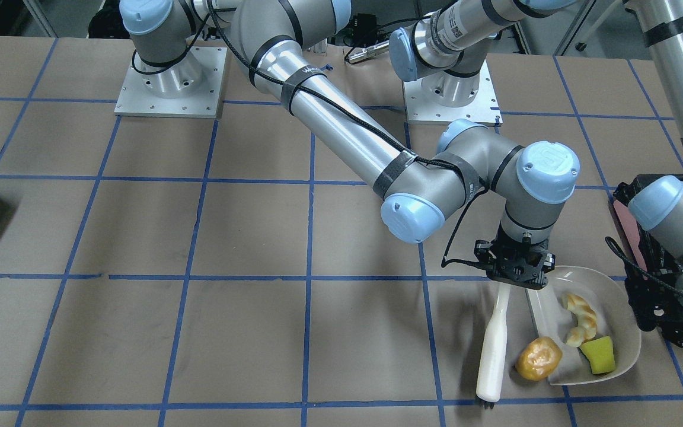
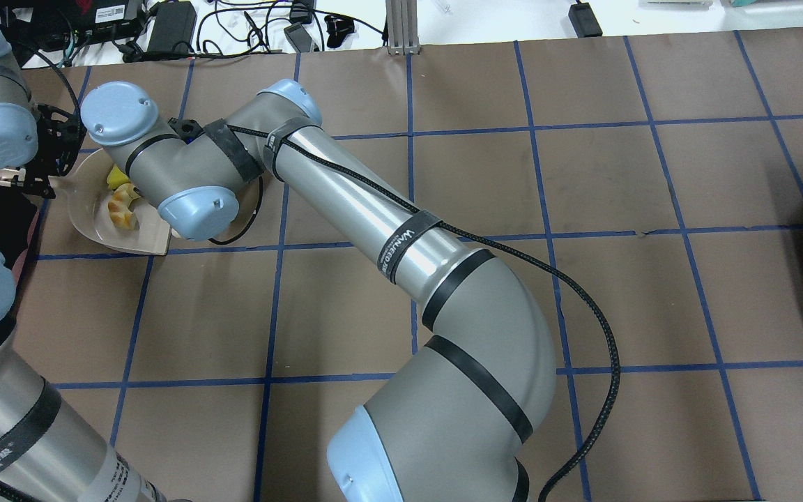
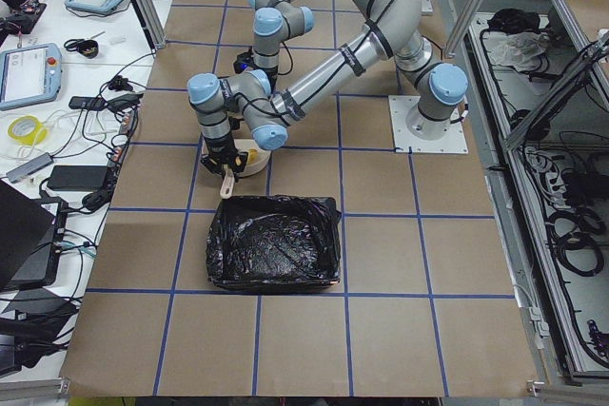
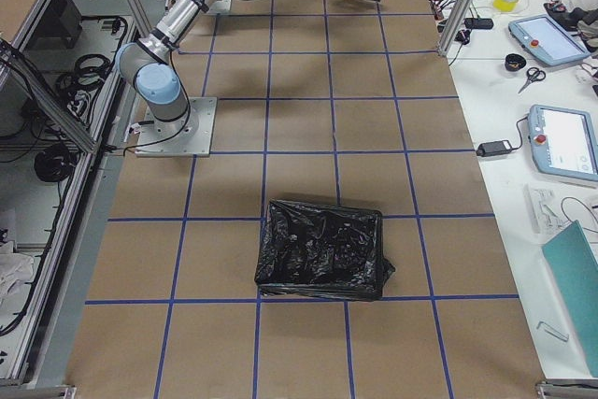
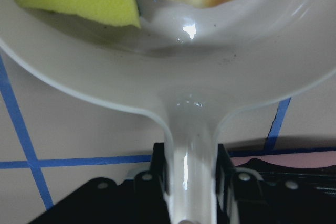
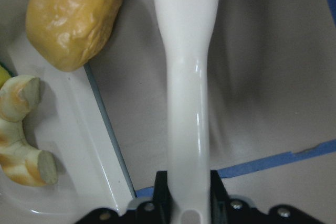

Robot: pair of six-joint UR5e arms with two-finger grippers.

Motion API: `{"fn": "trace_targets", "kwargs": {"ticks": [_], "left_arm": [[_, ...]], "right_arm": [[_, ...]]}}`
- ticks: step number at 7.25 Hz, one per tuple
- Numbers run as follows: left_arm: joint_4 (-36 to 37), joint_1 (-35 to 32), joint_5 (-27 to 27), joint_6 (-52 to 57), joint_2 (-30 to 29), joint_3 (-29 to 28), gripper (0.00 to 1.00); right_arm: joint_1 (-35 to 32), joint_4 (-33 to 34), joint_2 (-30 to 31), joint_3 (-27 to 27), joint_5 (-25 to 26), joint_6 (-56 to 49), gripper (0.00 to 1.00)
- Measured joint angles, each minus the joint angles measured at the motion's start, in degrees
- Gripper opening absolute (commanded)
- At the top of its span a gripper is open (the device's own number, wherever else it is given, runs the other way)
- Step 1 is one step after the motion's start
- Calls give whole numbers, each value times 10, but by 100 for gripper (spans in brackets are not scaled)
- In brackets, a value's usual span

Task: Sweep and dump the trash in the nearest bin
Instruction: 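Keep brushing the debris deeper into the dustpan with the right gripper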

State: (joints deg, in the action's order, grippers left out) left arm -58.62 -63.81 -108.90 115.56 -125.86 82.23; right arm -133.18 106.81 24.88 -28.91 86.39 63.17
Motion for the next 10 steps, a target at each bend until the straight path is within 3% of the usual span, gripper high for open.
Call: {"fn": "trace_targets", "kwargs": {"ticks": [10], "left_arm": [[0, -2, 0, -3, 0, 1, 0]], "right_arm": [[8, 2, -25, 19, 10, -148, 0]]}}
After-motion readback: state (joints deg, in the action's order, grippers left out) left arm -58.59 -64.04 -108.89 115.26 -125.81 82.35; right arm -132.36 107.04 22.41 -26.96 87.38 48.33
